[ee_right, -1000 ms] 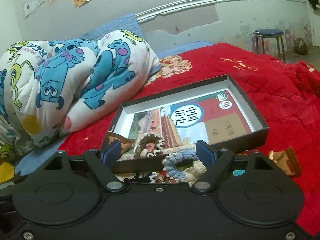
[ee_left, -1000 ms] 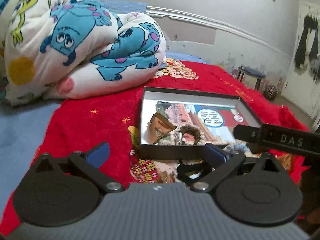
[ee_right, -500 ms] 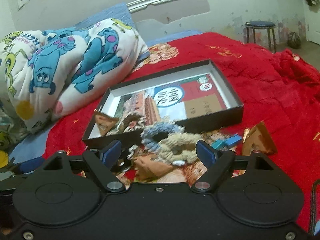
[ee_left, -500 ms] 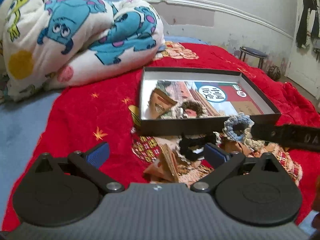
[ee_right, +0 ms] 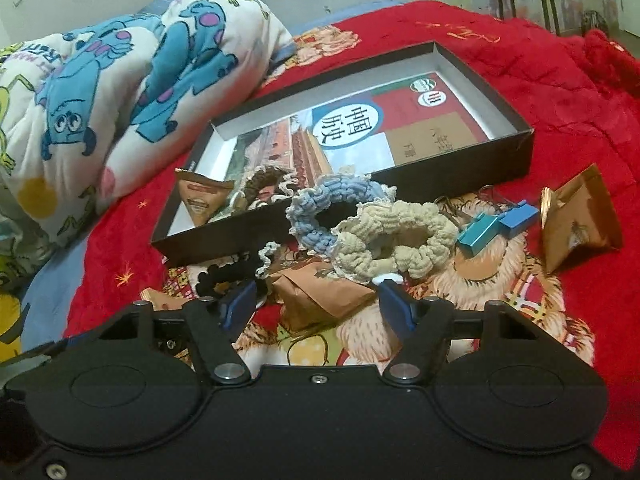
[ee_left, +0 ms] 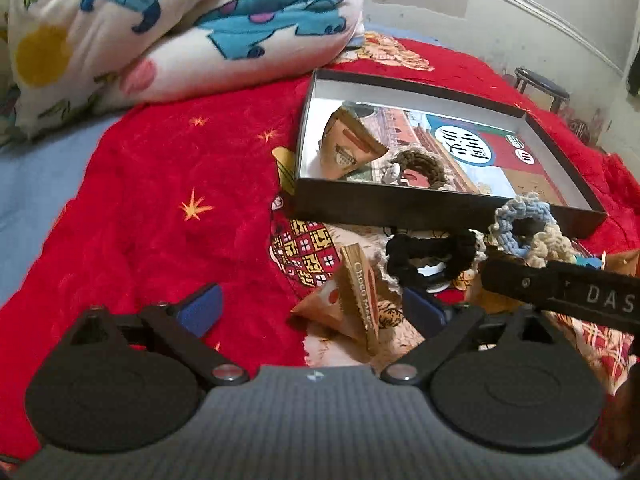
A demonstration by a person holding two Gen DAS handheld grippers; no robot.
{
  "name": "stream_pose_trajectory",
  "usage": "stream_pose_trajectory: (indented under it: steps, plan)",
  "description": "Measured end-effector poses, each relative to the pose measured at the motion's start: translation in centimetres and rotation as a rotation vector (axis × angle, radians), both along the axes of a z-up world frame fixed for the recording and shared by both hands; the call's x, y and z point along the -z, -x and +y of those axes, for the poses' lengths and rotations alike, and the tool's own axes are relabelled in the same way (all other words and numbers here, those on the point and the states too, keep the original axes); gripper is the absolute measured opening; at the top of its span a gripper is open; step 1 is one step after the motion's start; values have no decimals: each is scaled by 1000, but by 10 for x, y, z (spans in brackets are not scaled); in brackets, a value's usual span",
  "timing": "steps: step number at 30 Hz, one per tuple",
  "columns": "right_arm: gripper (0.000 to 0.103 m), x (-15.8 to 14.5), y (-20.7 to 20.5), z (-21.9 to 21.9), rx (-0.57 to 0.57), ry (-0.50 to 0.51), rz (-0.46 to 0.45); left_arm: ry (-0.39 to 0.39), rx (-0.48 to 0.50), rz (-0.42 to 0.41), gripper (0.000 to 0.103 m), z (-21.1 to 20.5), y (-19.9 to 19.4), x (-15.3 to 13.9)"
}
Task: Organize objects
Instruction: 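Move both open tools back to the pile beside the box, then grasp the Choco paper pyramid with left tool while right tool grasps crumpled brown packet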
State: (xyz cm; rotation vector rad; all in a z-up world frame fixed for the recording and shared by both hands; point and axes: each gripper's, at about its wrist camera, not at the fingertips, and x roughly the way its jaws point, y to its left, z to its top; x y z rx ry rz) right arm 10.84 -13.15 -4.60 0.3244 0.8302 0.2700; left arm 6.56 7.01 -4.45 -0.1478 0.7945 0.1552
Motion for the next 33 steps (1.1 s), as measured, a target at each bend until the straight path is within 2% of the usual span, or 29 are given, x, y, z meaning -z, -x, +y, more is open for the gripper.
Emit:
stream_pose_trajectory:
  steps: [2, 4, 6, 7, 9, 10, 12, 19, 33]
  plan:
    - [67, 3, -2, 2, 2, -2, 6, 29, 14, 22, 90, 2, -3, 3]
    - [66, 4, -3, 5, 3, 18, 0, 12, 23, 32, 89, -1, -3, 5]
    - [65, 5, -3, 9, 4, 37, -7, 5, 44, 35, 83, -5, -3, 5]
    - [63, 5, -2, 10, 6, 45, -10, 7, 53, 36, 77, -7, -3, 6]
    - [59, 5, -1, 13, 11, 67, -17, 5, 65, 29, 56, -9, -3, 6]
    - [57, 5, -1, 15, 9, 76, -19, -6, 59, 28, 54, -10, -3, 7]
    - [53, 6, -1, 17, 8, 84, -21, -14, 53, 25, 53, -12, -3, 7]
    - [50, 7, -1, 19, 14, 49, -15, -46, 50, 26, 53, -17, -3, 7]
    - [48, 4, 4, 19, 8, -8, -1, -84, 46, 17, 51, -19, 0, 3]
